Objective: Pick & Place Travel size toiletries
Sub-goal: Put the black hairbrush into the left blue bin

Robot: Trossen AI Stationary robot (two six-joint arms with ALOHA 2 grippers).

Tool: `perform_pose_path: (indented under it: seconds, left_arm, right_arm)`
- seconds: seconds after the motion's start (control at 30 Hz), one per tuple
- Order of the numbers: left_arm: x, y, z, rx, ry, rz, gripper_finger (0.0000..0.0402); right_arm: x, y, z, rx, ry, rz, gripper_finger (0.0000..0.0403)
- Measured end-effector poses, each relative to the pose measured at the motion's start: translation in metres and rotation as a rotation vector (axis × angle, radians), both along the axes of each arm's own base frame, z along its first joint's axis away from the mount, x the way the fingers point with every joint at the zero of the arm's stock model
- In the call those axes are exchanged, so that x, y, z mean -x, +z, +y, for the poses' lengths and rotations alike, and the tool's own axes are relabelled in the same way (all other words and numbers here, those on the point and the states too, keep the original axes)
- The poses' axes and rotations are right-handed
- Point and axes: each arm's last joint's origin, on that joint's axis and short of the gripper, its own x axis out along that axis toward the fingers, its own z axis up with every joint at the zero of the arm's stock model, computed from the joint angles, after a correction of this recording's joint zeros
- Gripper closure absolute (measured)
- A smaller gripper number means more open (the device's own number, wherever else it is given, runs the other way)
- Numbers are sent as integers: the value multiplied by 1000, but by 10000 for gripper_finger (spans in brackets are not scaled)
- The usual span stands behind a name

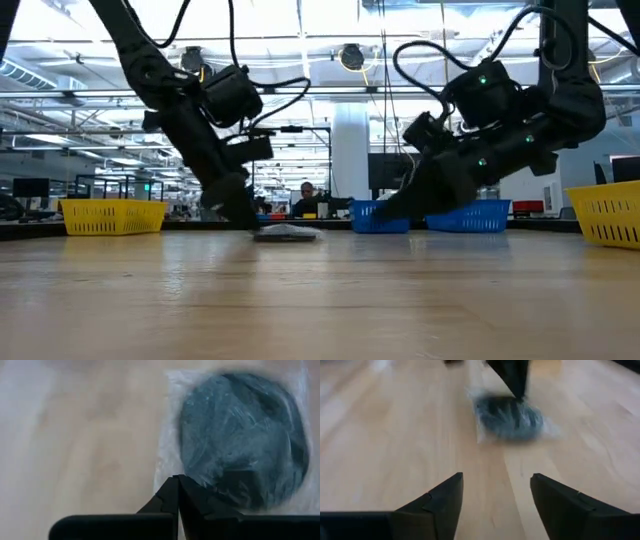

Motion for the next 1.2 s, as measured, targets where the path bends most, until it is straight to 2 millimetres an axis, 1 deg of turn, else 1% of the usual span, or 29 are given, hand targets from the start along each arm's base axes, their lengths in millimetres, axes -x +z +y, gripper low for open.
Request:
perform_pose_path:
  seconds: [0.17,0.23,0.33,0.47,0.53,0.63,0.73,0.8,0.87,1.0,1.07,1.13,1.17,1.2]
  left_arm:
    - [-12,-10,-8,36,-63,-57,386]
    - [-18,-13,-13,62,-87,-110,388]
    - [-25,-18,-21,86,-112,-161,398]
    - [-34,-27,-30,100,-120,-220,392]
    - [-37,-31,-32,125,-108,-246,387]
    - [-41,-35,-36,165,-102,-294,387]
    - [-42,-37,-39,187,-111,-310,397]
    - [-43,-37,-40,191,-114,-310,399]
    - [-43,-37,-40,191,-115,-311,394]
    - [-42,-32,-40,184,-123,-317,377]
    - [-40,-26,-39,172,-131,-309,369]
    - [-37,-15,-37,147,-145,-309,362]
    - [-35,-8,-36,127,-142,-298,358]
    - [-31,0,-34,100,-132,-284,355]
  right_arm:
    - [2,-4,0,97,22,103,143]
    - [0,-5,3,184,76,135,129]
    - [-7,-2,11,376,178,142,115]
    - [-19,5,20,610,225,172,116]
    - [-24,7,23,699,271,194,120]
    - [-31,9,26,778,330,230,129]
    - [-32,10,26,802,336,224,142]
    - [-33,11,26,792,323,211,158]
    - [-33,11,26,769,310,209,184]
    - [-32,10,26,703,281,216,263]
    - [-32,9,27,656,262,214,311]
    - [-31,11,31,632,244,211,356]
    - [-31,13,34,626,232,206,374]
    - [-31,15,36,625,211,200,382]
